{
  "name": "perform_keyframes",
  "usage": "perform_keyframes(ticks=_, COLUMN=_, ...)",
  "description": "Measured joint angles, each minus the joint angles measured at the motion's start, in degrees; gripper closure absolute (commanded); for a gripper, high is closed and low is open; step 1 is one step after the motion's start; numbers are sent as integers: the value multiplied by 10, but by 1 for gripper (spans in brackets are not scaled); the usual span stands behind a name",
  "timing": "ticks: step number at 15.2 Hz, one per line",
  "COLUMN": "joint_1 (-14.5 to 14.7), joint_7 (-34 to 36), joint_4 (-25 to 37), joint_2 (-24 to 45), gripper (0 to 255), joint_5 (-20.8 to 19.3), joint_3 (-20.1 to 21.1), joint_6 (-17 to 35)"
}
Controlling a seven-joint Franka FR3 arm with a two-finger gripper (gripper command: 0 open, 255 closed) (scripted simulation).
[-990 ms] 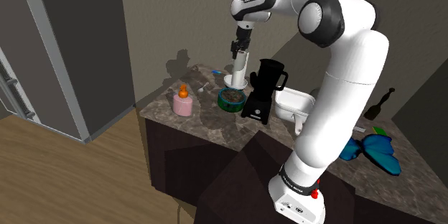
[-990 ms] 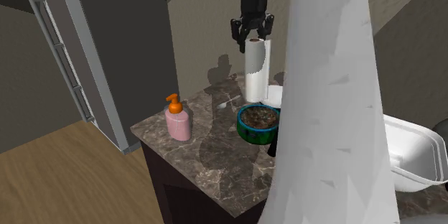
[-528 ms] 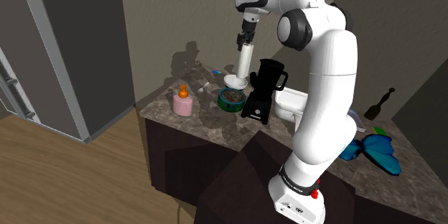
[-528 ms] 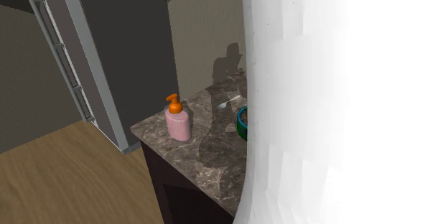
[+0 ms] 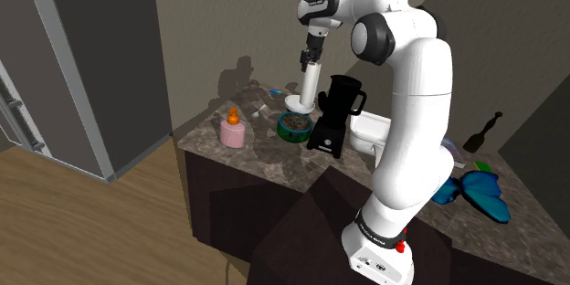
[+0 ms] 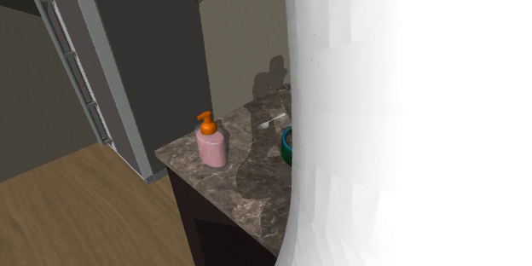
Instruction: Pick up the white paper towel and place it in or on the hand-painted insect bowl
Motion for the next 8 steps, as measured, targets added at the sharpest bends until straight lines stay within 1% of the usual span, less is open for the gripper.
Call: perform_keyframes(ticks=8, joint_1=1, joint_7=-4, joint_4=-42, joint_2=14, gripper=255, joint_5=7, joint_3=4, joint_6=54)
